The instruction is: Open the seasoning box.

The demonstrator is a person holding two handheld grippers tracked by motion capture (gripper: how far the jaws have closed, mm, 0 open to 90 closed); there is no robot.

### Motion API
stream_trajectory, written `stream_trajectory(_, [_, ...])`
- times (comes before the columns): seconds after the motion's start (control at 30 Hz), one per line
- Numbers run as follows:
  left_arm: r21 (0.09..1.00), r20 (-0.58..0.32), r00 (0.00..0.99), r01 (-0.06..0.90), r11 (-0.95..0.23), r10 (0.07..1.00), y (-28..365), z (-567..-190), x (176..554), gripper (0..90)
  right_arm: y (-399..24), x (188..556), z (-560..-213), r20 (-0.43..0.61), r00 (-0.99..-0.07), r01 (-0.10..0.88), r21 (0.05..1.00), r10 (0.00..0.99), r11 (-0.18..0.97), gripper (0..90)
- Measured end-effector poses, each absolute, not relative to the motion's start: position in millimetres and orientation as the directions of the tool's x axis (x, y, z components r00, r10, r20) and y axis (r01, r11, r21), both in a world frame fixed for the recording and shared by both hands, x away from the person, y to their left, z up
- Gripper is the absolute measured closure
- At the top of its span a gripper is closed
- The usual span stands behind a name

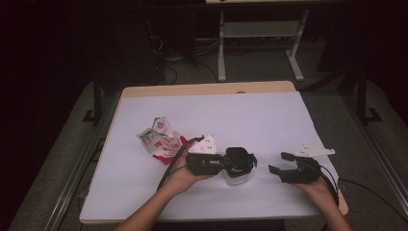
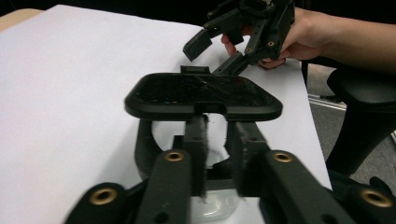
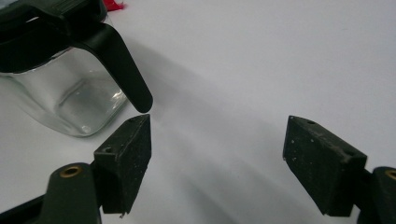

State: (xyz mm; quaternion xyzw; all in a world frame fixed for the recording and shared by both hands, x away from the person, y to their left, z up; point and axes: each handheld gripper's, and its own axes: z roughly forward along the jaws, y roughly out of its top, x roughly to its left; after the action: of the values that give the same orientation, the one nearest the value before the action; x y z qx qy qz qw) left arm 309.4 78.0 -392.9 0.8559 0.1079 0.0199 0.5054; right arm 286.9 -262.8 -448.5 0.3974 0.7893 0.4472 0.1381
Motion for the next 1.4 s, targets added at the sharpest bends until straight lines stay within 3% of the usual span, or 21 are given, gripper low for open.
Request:
stream_trajectory(0.2, [0.860,-0.060,0.983,0.138,-0.491,0.171,77,-391,310,89.6,-263,287,-448,0.136,-0.649,0.499,0.819,0.749,0.283,23.4])
stream_trajectory(0.63, [0.857,-0.106,0.984,0.165,-0.488,0.145,68,-379,319,89.6,-263,287,-449,0.139,-0.648,0.503,0.816,0.749,0.284,23.4])
stream_trajectory(1.4, [0.850,-0.099,0.984,0.159,-0.501,0.145,47,-360,329,89.9,-262,287,-450,0.150,-0.651,0.509,0.814,0.744,0.281,23.5])
